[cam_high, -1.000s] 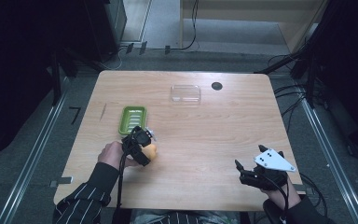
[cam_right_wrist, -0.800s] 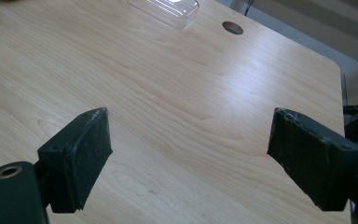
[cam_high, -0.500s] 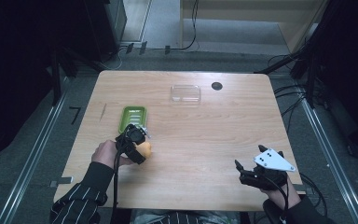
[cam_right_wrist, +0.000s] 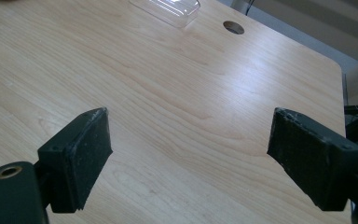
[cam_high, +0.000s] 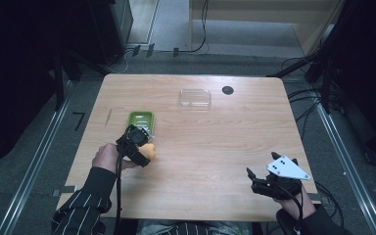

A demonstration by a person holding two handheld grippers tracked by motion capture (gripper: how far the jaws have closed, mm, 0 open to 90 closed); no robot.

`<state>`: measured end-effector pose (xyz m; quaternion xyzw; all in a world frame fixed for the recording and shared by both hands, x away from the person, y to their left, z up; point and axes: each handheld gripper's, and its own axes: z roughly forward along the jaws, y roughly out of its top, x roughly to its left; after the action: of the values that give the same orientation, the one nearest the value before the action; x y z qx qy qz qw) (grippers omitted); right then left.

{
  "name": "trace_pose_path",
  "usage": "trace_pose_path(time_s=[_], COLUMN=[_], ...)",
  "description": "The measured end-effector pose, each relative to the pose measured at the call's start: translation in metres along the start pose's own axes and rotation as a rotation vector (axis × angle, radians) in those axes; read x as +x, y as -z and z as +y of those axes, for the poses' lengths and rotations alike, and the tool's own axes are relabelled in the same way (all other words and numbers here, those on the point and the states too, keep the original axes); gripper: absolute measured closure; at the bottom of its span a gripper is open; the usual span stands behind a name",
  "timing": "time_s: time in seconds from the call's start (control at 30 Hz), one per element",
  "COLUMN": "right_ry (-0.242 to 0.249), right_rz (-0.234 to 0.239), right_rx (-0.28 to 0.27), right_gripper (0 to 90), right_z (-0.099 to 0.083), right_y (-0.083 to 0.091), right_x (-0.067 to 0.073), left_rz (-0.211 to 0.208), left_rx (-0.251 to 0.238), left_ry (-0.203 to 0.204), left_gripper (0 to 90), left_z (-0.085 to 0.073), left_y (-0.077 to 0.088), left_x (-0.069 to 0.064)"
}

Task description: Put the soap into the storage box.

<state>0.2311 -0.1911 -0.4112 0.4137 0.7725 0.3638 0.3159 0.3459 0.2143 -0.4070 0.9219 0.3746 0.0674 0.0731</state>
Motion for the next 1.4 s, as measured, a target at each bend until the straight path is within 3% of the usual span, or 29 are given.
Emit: trace_pose_path(time_s=[0.57,1.17,1.4], right_ry=[0.002,0.003,0.003], right_rz=[-0.001,-0.001,-0.002], right_rx=[0.004,0.007,0.006], right_gripper=[13.7,13.7,13.7], right_z=[0.000,0.000,0.000], right_y=[0.000,-0.001,0.000], right_x=[0.000,0.000,0.001], left_rz=[0.004,0.011,0.014], left_rx=[-0.017,-0.022,-0.015], left_ry=[-0.025,0.038,0.033], left_gripper=[39.6,39.6,39.6], left_z=[0.015,0.016,0.022], left_y=[0.009,0.015,0.016], left_x=[0.002,0.036,0.041])
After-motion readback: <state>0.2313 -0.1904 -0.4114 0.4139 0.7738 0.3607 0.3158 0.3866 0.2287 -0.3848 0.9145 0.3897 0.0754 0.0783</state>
